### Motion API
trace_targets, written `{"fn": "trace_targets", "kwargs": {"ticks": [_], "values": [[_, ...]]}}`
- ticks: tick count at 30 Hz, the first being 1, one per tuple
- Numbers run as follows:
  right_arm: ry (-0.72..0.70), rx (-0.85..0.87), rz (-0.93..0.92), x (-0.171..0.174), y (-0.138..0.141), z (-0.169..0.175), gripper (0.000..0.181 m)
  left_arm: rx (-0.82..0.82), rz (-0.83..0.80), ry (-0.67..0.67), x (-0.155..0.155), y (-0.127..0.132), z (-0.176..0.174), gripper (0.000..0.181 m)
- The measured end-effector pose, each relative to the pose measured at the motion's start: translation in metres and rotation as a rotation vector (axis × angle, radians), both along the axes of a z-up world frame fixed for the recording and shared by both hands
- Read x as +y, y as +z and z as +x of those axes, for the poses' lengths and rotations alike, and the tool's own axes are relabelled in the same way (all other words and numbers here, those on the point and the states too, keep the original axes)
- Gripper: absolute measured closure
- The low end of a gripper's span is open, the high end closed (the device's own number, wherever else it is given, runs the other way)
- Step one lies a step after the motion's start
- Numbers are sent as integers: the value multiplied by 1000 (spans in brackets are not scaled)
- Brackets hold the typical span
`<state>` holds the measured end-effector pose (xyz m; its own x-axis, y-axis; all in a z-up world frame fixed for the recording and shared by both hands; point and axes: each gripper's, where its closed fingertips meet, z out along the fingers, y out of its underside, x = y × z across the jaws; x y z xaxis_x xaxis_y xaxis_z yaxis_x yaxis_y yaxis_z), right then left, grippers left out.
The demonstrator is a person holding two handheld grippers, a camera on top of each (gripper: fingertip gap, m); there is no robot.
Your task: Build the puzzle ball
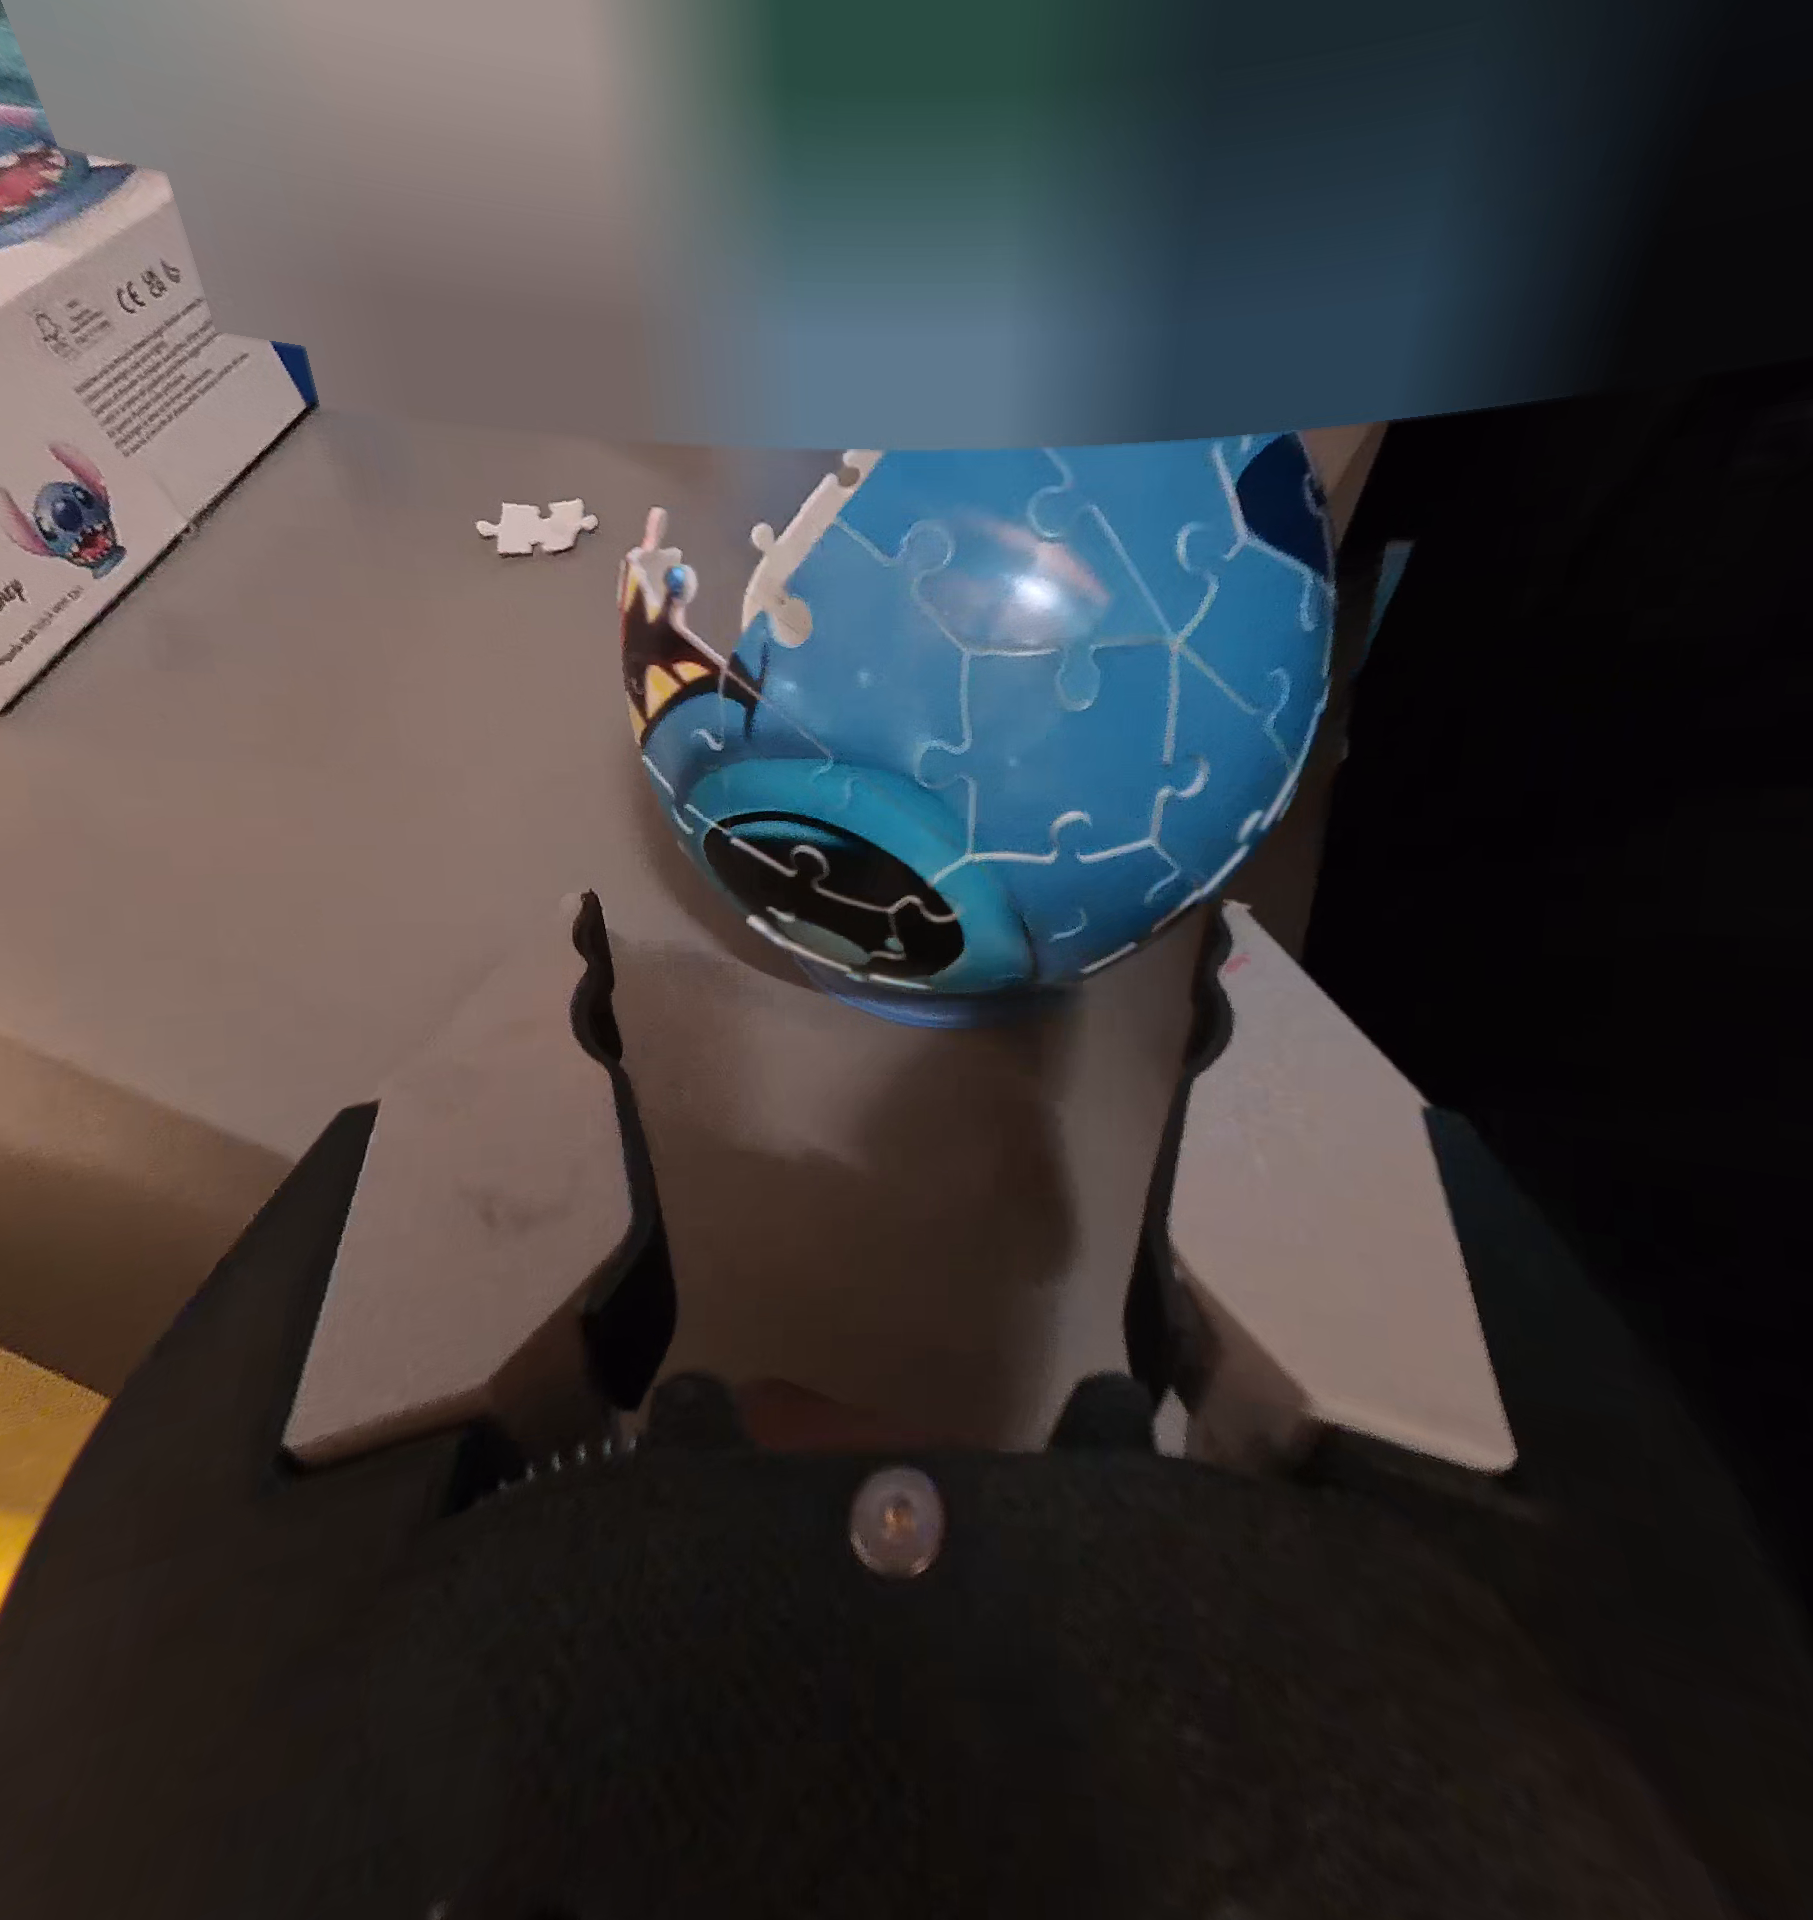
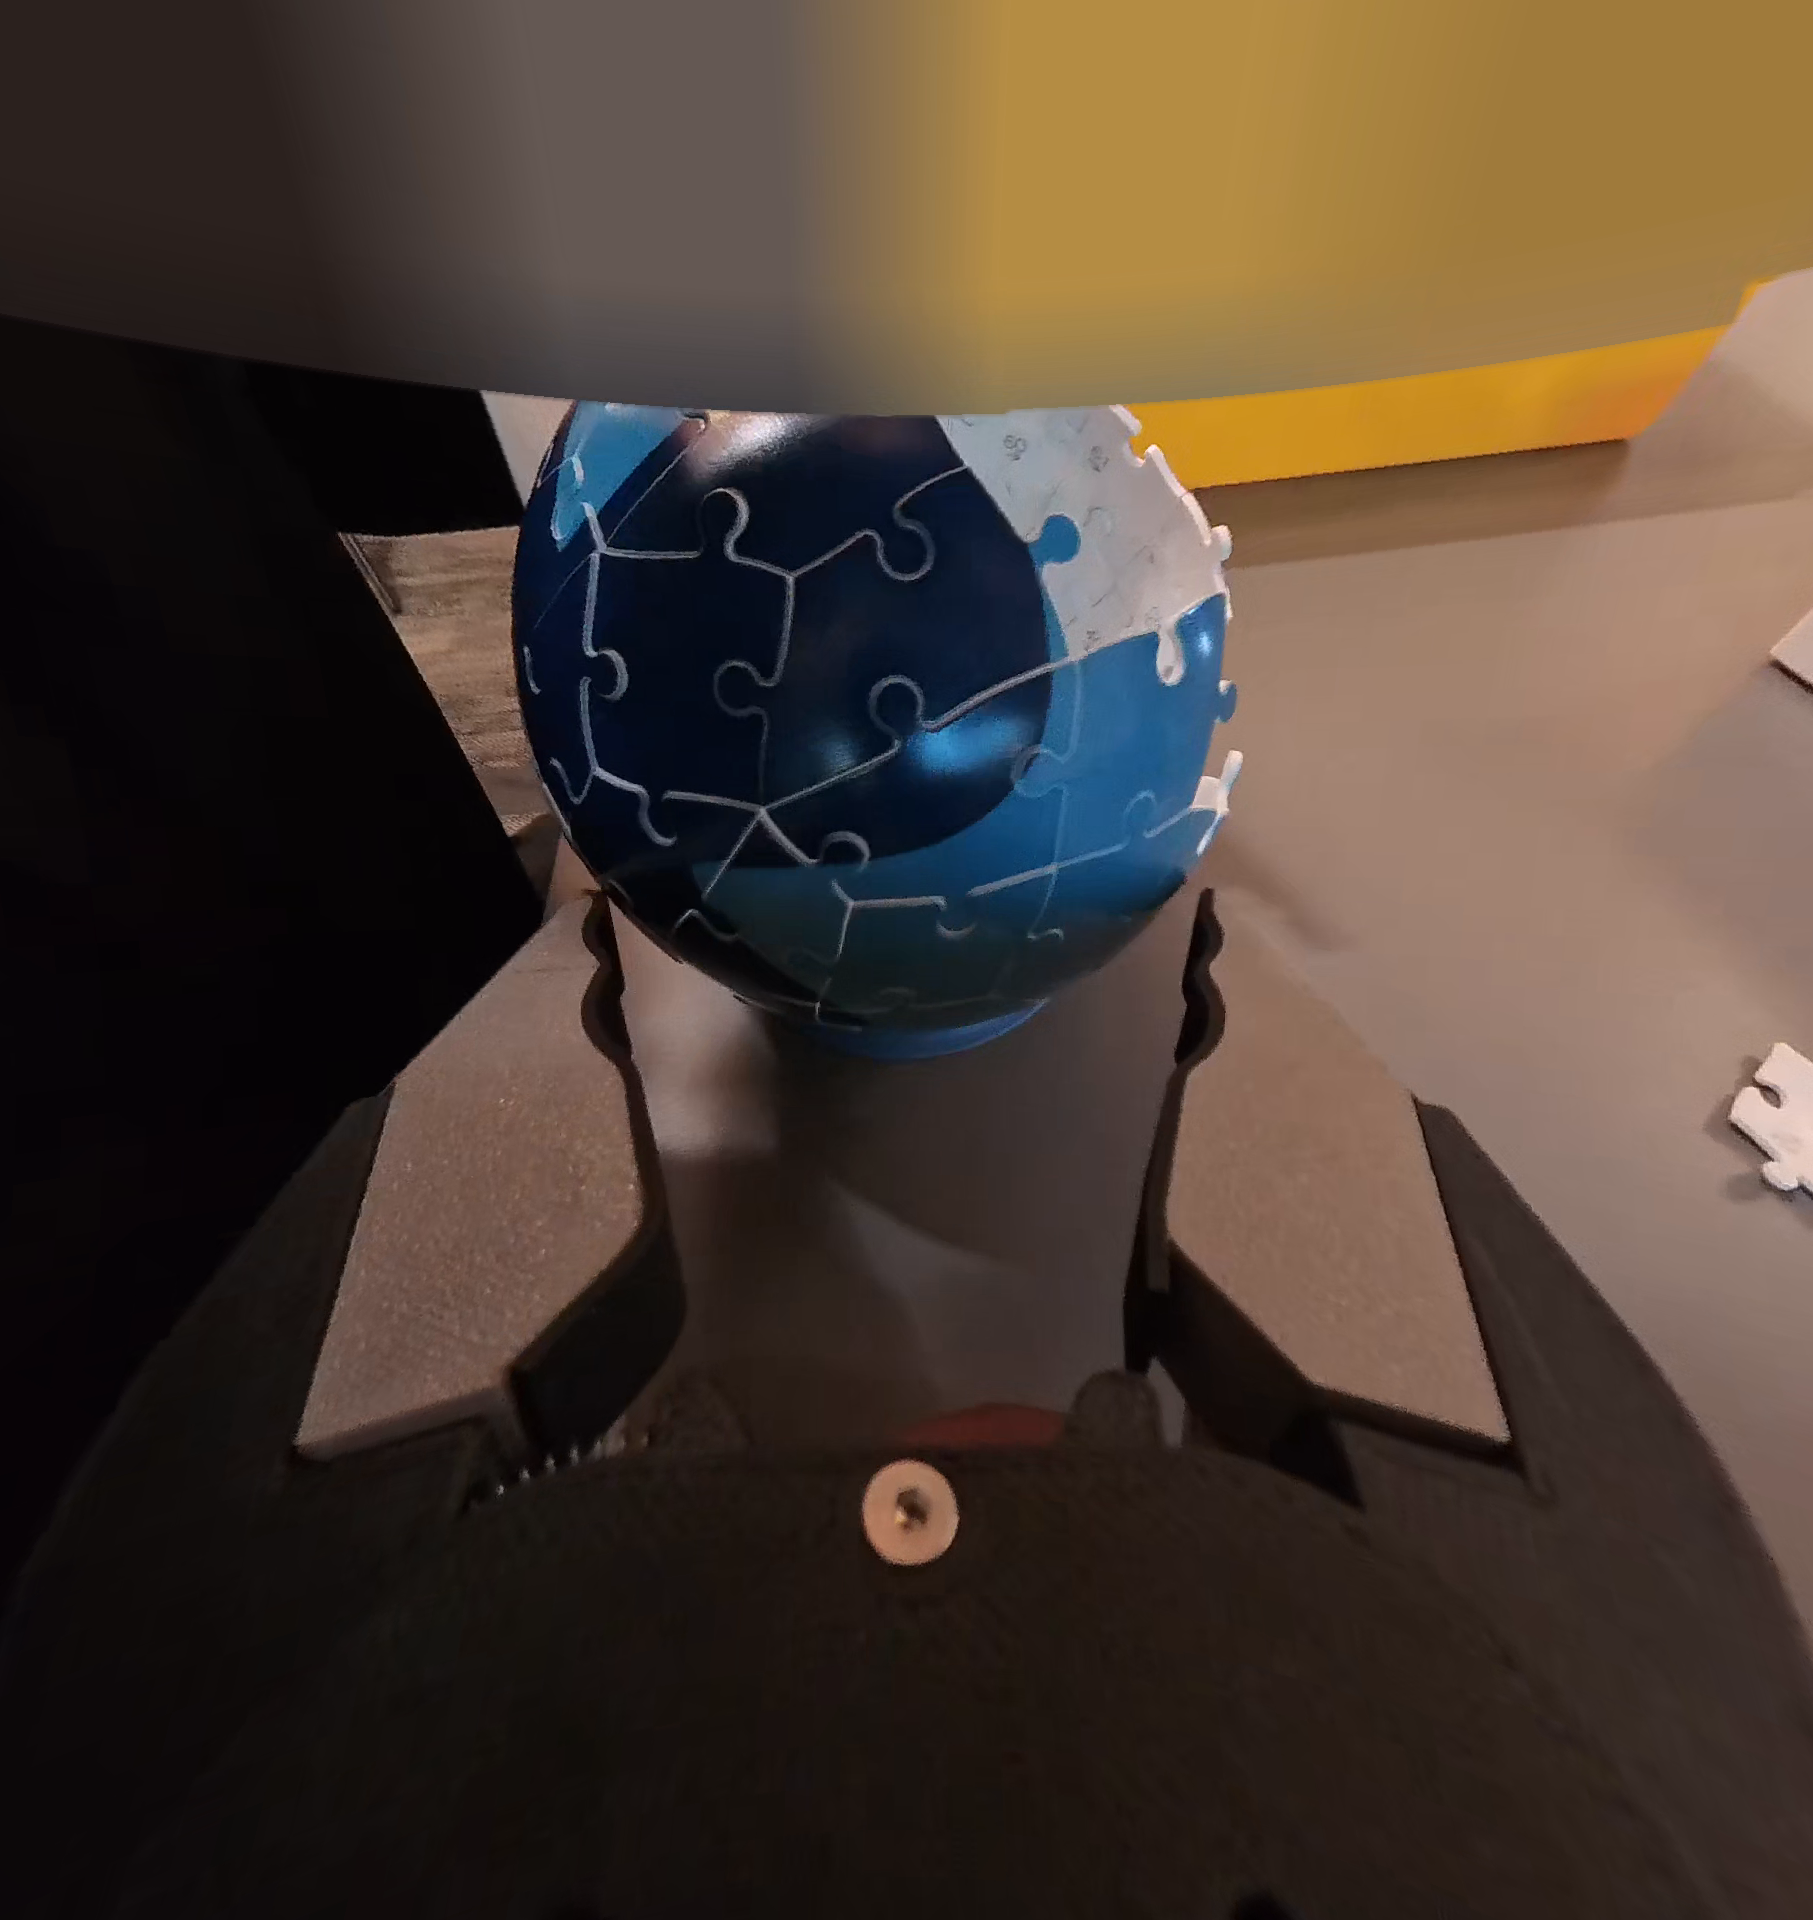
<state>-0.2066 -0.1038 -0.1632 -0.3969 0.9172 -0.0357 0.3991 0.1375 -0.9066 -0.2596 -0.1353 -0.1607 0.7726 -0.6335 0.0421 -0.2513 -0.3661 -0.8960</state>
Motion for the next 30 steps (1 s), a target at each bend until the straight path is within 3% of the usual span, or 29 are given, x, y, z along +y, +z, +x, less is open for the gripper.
{"fn": "trace_targets", "kwargs": {"ticks": [5,11,16,23,30], "values": [[-10,37,71,0,1,2,76,74,-5,-26,2,-12,3,71],[-5,56,155,-1,-1,-3,71,24,45,-88,3,-2,16,71],[-27,50,203,0,-4,-9,69,21,57,-63,6,1,16,69],[17,-4,30,-13,12,4,69,-135,-32,12,-4,23,32,67],[61,-95,-261,-28,14,14,65,-202,-213,95,-17,15,45,67]]}}
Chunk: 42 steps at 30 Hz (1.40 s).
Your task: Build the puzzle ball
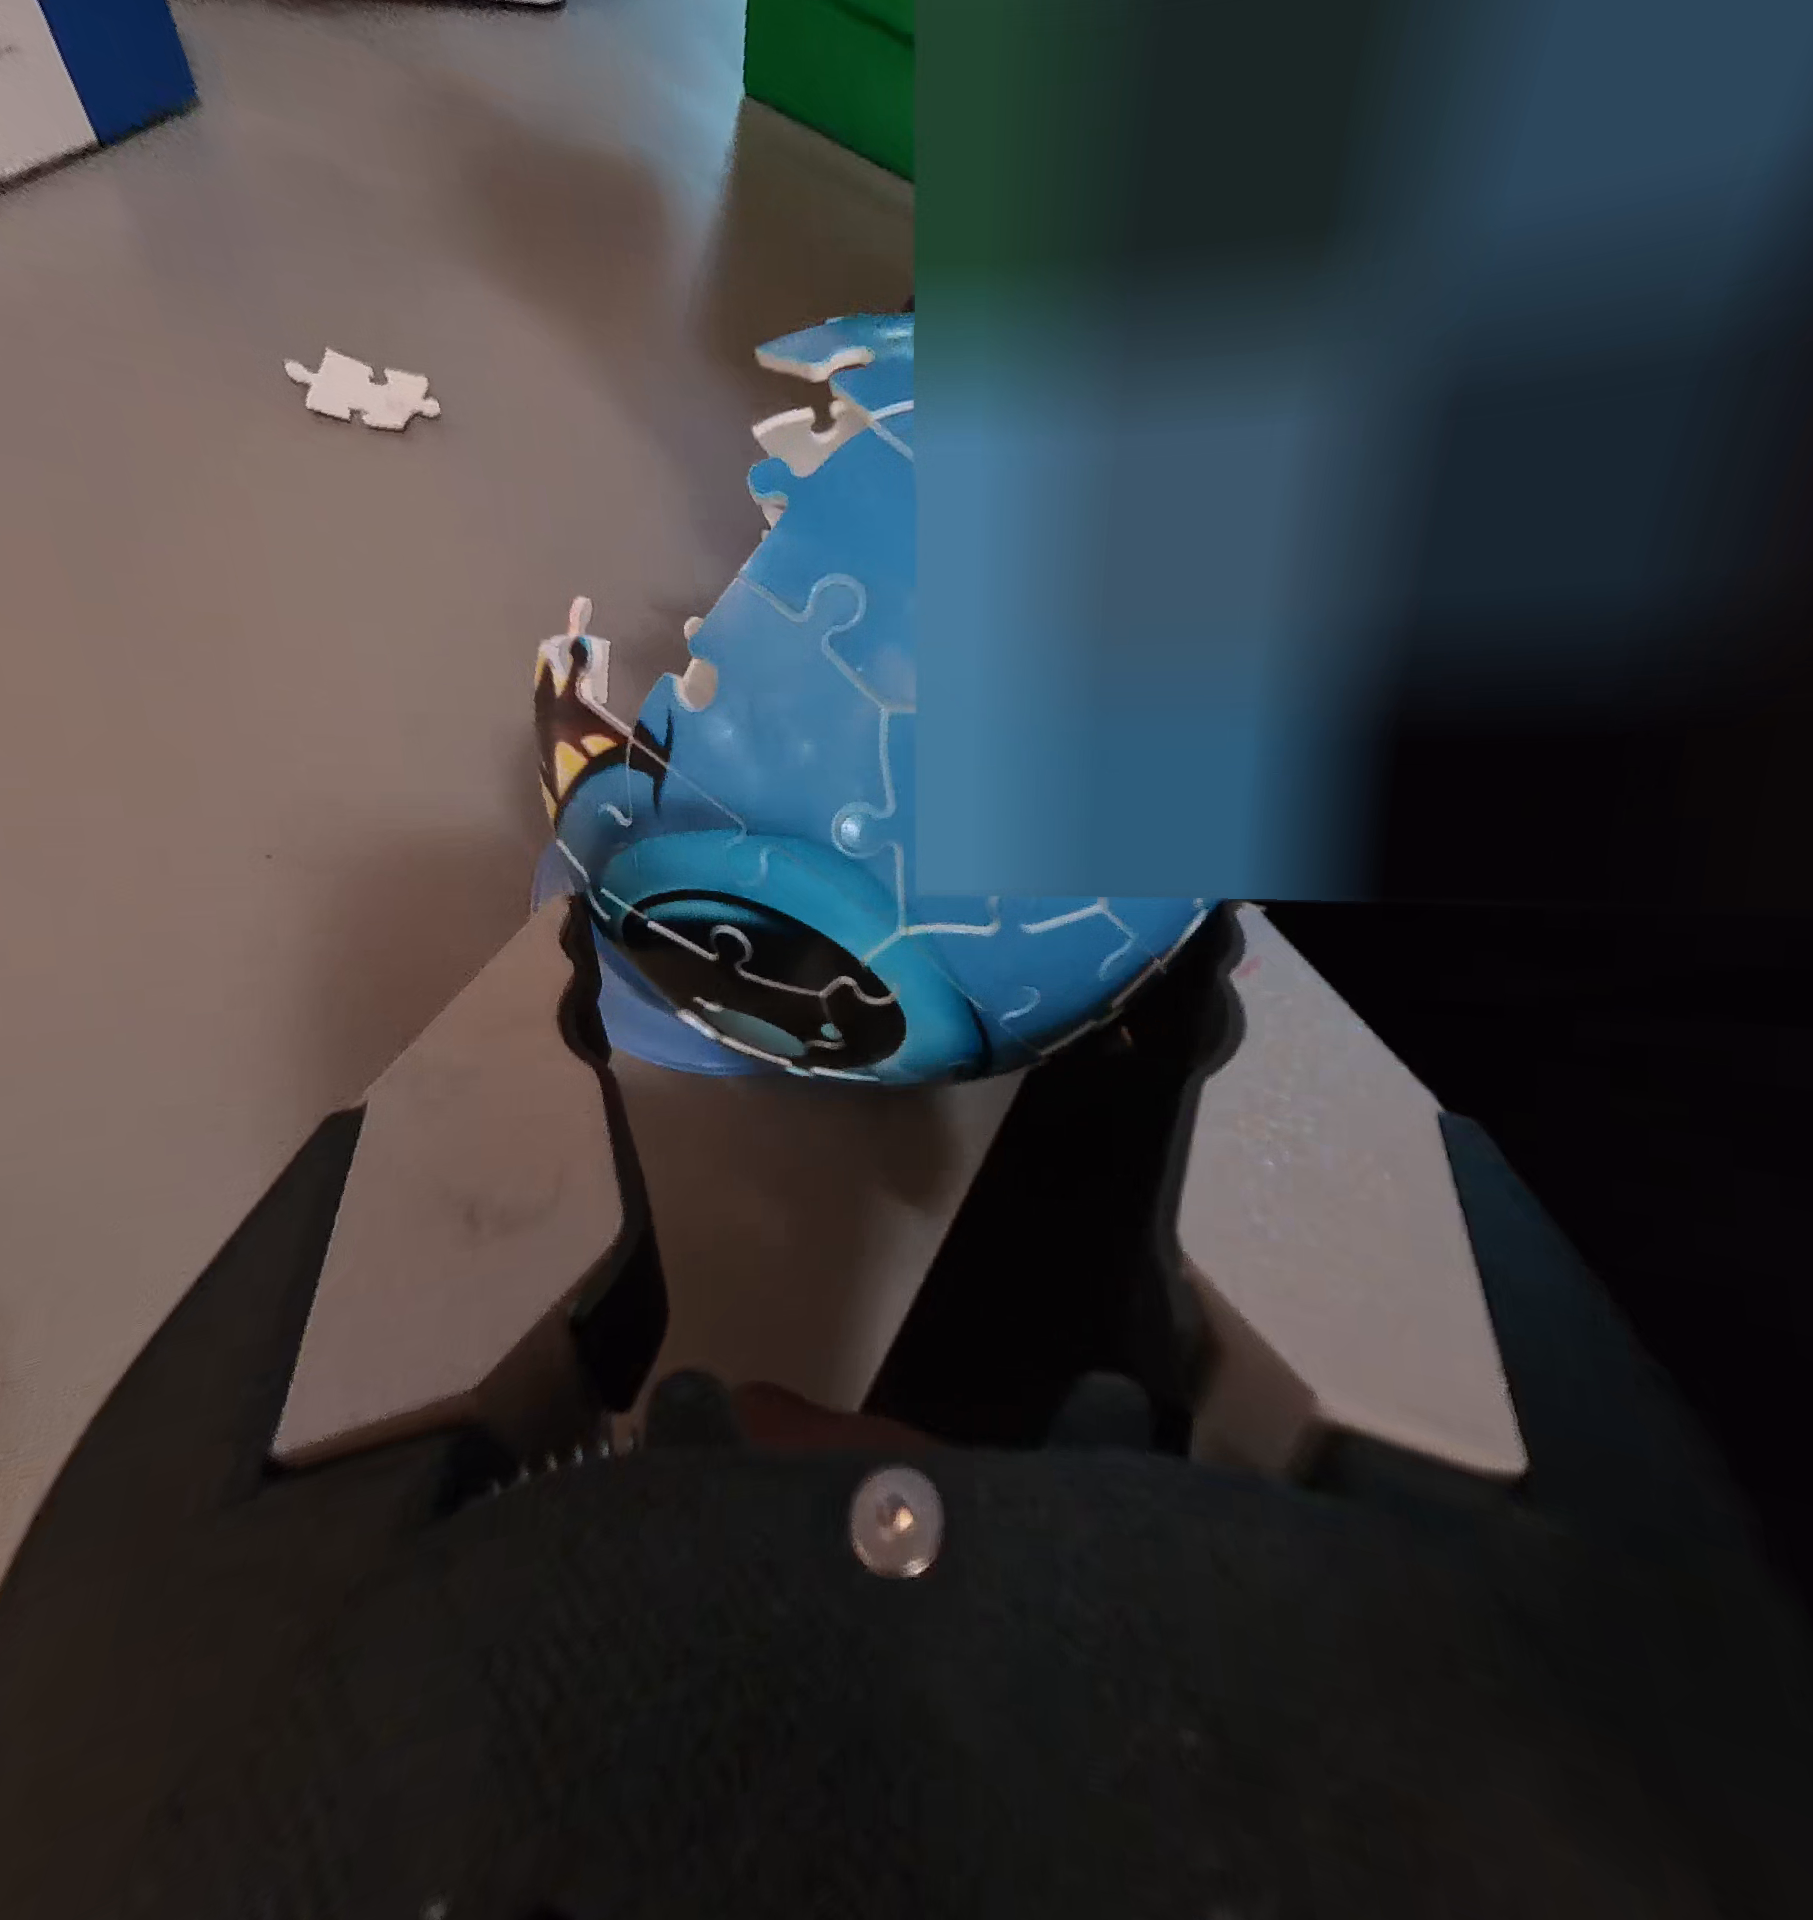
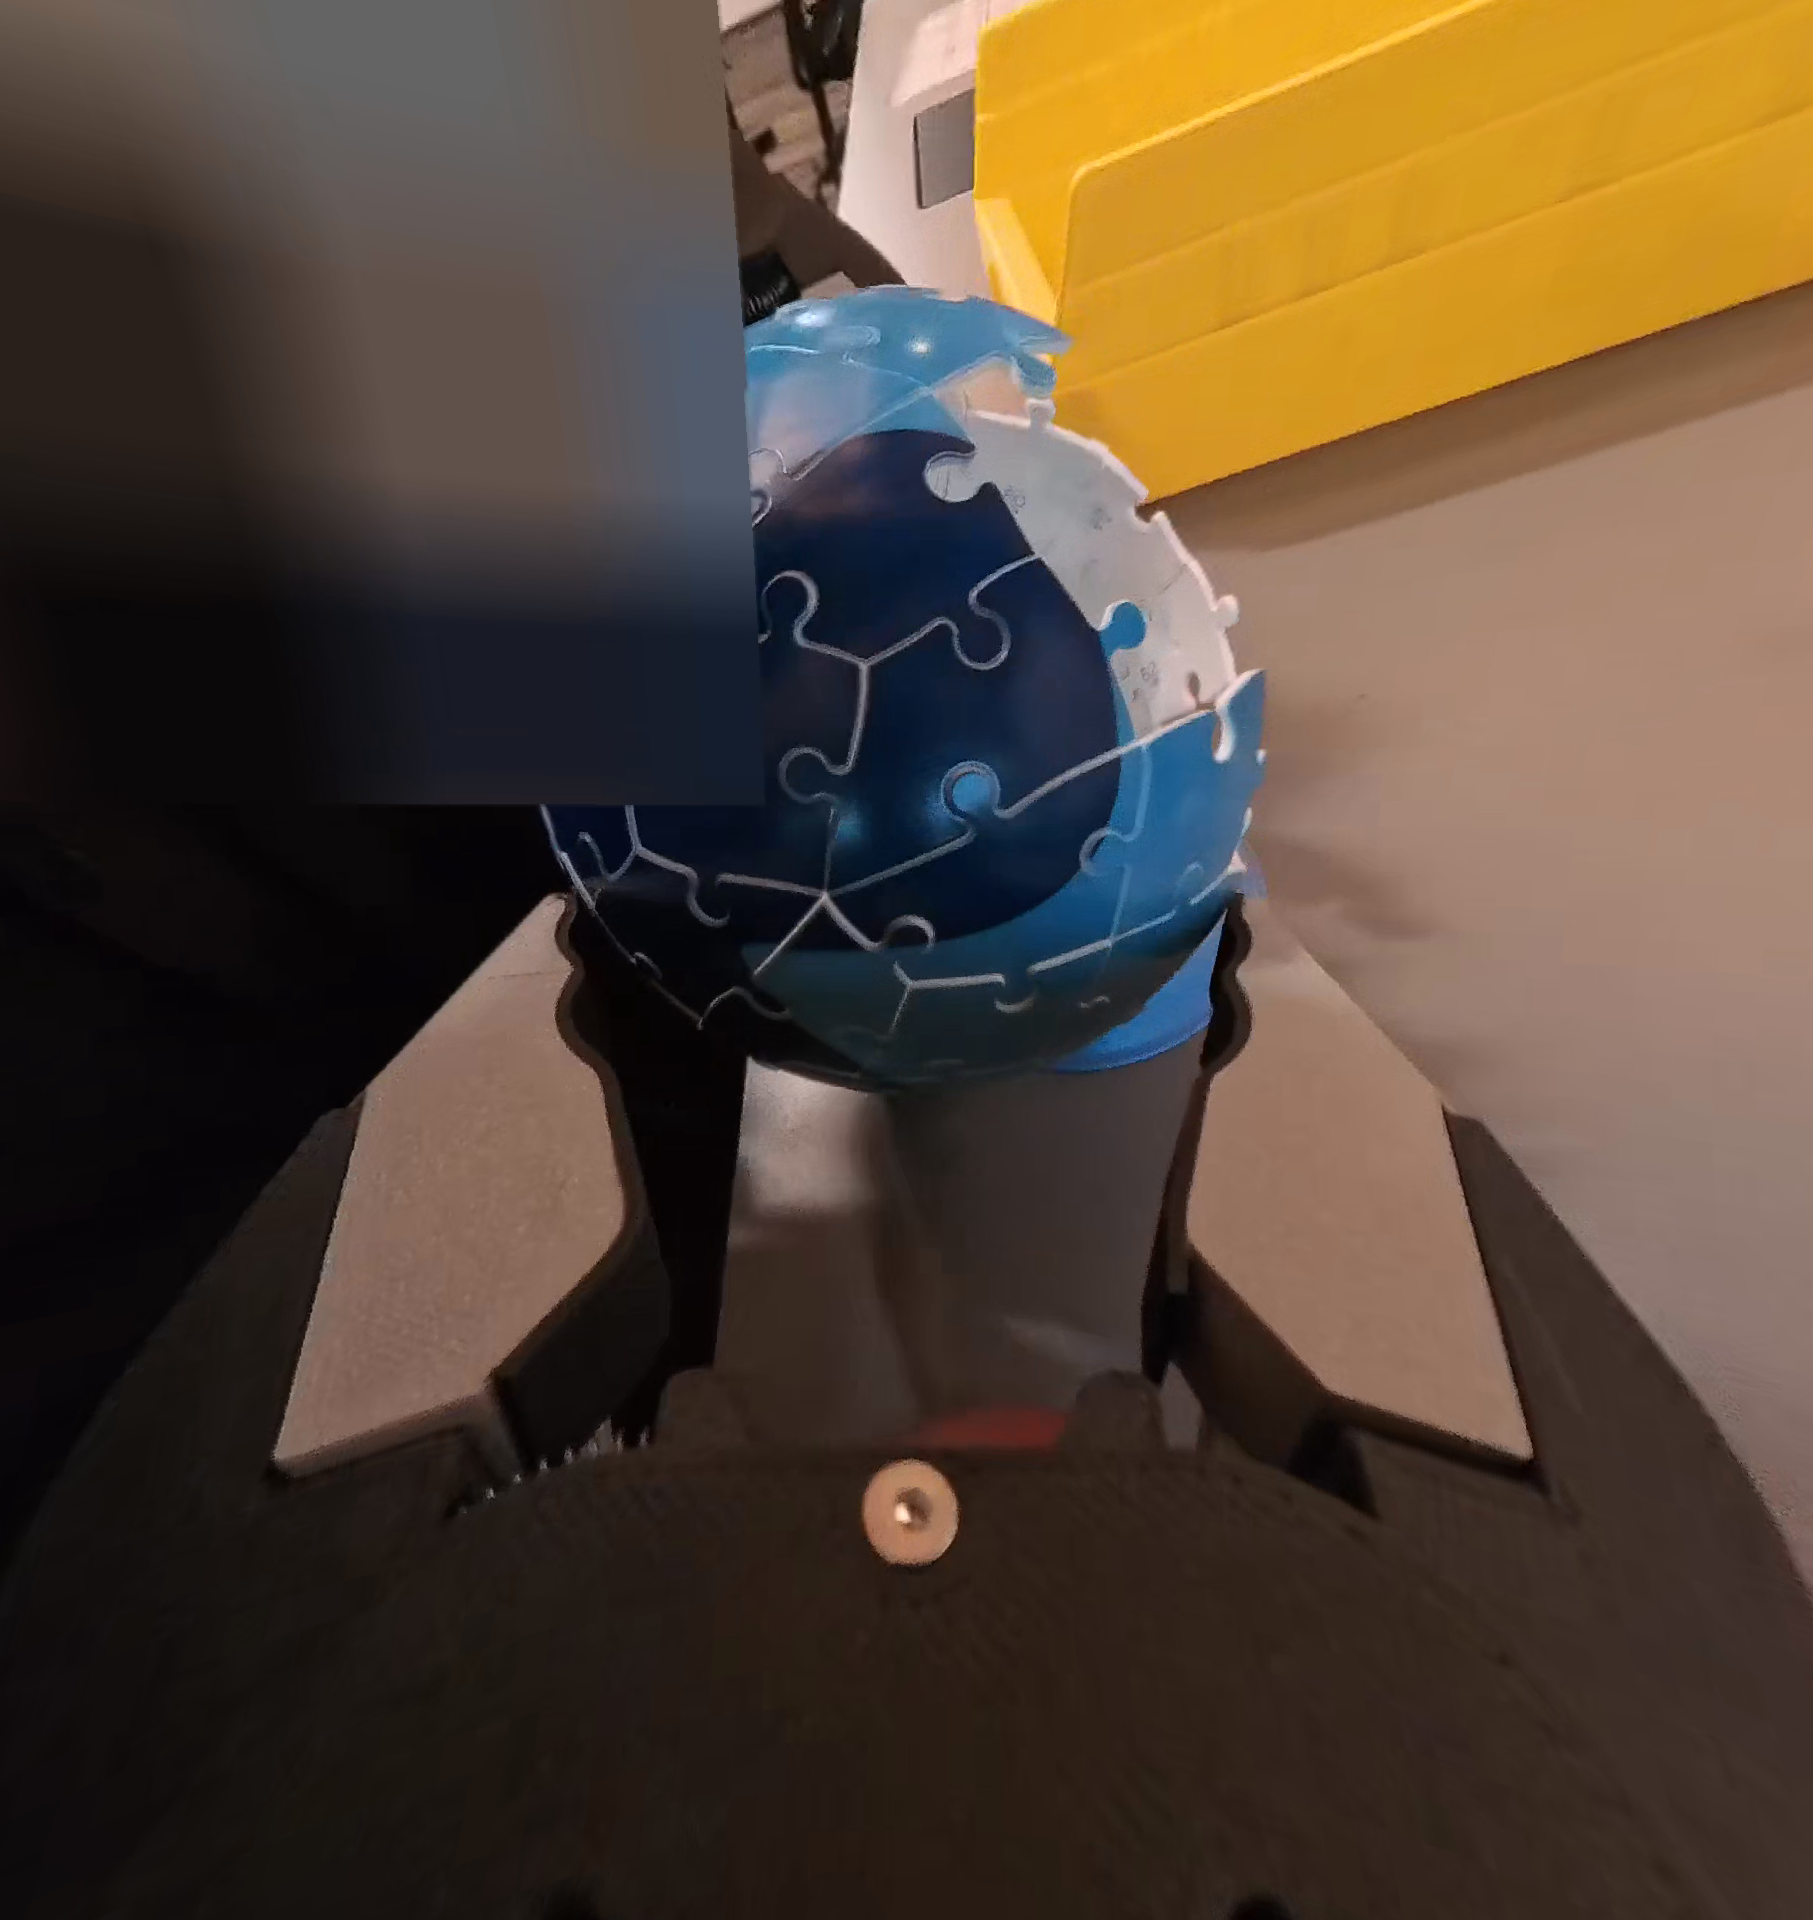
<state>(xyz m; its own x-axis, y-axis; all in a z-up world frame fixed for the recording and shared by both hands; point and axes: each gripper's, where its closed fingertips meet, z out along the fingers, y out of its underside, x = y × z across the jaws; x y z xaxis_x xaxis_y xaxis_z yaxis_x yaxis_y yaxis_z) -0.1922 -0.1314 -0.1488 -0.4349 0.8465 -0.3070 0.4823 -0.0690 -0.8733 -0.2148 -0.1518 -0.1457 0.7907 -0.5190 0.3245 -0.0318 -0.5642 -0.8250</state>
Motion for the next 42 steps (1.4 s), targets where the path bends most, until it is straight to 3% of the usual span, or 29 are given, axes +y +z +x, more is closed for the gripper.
{"fn": "trace_targets", "kwargs": {"ticks": [11,17,20,25,30,35,42], "values": [[4,-62,-13,1,1,-4,62,-43,-169,30,2,1,1,64],[3,-12,-98,3,-1,-4,69,-95,-105,1,2,1,-6,65],[-24,71,-18,9,-1,-4,77,-17,7,-20,1,-5,-15,70],[-48,169,221,16,3,-4,63,190,212,-99,-3,-11,-20,71],[-23,256,519,19,-6,-7,62,389,323,-61,8,-17,-38,66],[-11,243,609,16,-19,-16,60,473,386,-84,12,-22,-33,69],[-60,270,633,20,-14,-24,58,556,435,-75,19,-23,-28,72]]}}
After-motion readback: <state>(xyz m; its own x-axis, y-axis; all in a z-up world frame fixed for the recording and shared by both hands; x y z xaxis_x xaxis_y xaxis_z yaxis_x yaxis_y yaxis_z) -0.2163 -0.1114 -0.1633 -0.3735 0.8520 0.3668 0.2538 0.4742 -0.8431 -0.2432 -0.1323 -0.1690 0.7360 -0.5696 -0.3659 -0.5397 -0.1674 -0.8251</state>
